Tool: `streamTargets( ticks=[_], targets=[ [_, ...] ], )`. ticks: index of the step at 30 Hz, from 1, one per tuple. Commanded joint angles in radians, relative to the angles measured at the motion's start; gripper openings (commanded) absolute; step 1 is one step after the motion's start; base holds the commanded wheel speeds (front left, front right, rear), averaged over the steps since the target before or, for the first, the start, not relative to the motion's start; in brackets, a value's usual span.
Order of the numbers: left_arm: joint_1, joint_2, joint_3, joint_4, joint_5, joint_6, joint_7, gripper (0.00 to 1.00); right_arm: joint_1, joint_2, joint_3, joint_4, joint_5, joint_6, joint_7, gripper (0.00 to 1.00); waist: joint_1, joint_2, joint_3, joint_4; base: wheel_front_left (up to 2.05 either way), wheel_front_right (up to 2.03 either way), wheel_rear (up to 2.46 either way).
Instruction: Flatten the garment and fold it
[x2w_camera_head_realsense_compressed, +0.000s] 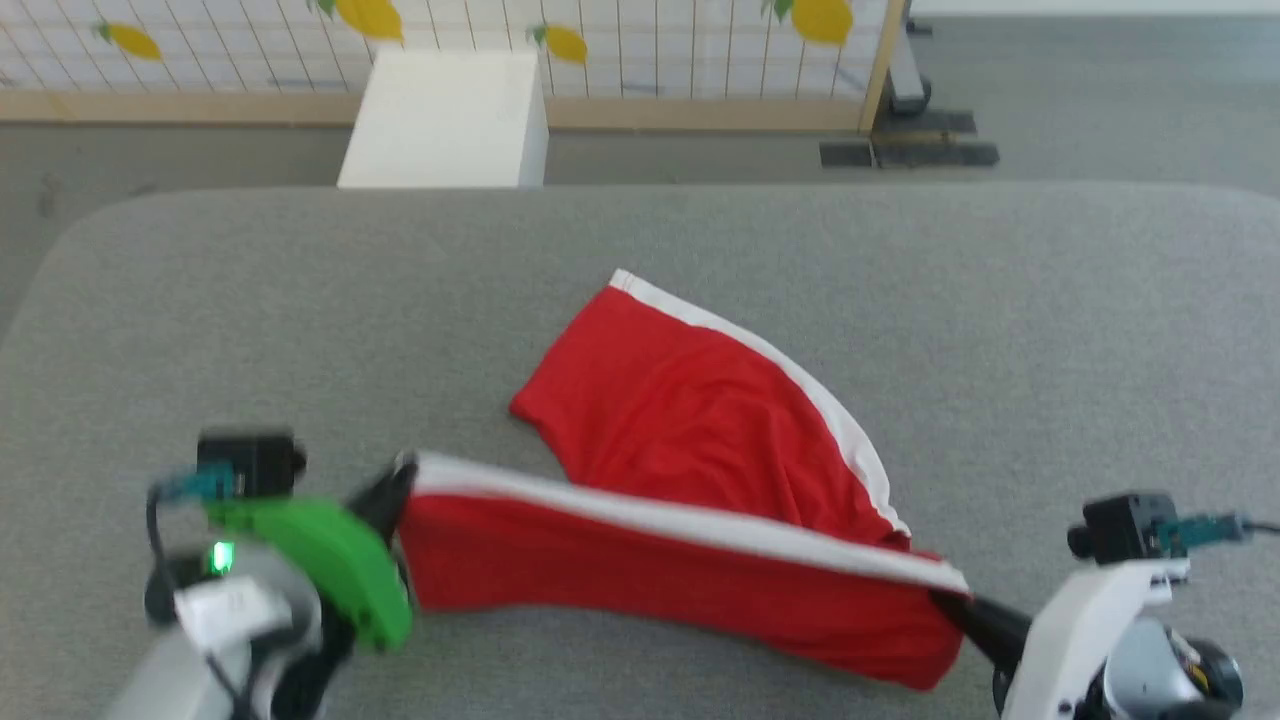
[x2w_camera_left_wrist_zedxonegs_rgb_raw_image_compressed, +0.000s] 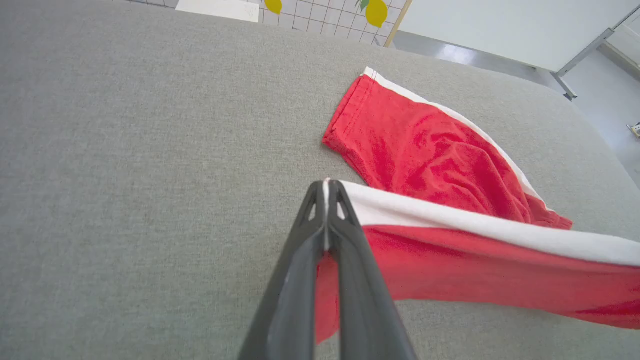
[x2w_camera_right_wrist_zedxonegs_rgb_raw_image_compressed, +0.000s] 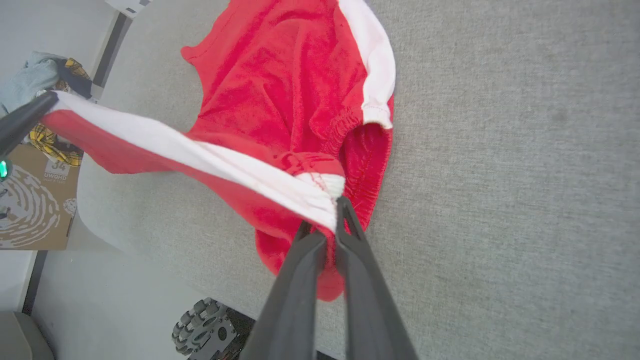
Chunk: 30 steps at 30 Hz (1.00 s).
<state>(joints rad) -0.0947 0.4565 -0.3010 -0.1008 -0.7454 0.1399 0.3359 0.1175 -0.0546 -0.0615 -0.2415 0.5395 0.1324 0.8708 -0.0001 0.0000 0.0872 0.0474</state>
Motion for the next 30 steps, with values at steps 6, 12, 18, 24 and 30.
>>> streamTargets(
  ticks=[6, 12, 18, 24, 30],
  targets=[
    [-0.317, -0.012, -0.042, 0.205, 0.028, -0.113, 0.029, 0.0, -0.135, 0.003, 0.005, 0.032, -0.027, -0.002, -0.025, 0.0, 0.0001, 0.0, 0.165, -0.046, 0.0, 0.0, 0.0],
    [-0.537, -0.029, -0.076, 0.375, 0.059, -0.185, 0.036, 0.0, -0.244, 0.004, 0.021, 0.093, -0.015, -0.002, -0.072, 0.0, 0.0001, 0.0, 0.263, -0.102, 0.0, 0.0, 0.0],
    [-0.683, -0.034, -0.099, 0.503, 0.091, -0.218, 0.03, 0.0, -0.32, 0.004, 0.053, 0.155, -0.008, -0.002, -0.132, 0.0, 0.0001, 0.0, 0.334, -0.159, 0.0, 0.0, 0.0],
    [-0.777, -0.042, -0.111, 0.582, 0.106, -0.229, 0.02, 0.0, -0.365, 0.004, 0.087, 0.199, -0.012, -0.002, -0.177, 0.0, 0.0001, 0.0, 0.379, -0.199, 0.0, 0.0, 0.0],
    [-0.82, -0.052, -0.131, 0.651, 0.116, -0.238, 0.012, 0.0, -0.39, 0.004, 0.129, 0.233, -0.009, -0.002, -0.199, 0.0, 0.0001, 0.0, 0.393, -0.222, 0.0, 0.0, 0.0]
  ],
)
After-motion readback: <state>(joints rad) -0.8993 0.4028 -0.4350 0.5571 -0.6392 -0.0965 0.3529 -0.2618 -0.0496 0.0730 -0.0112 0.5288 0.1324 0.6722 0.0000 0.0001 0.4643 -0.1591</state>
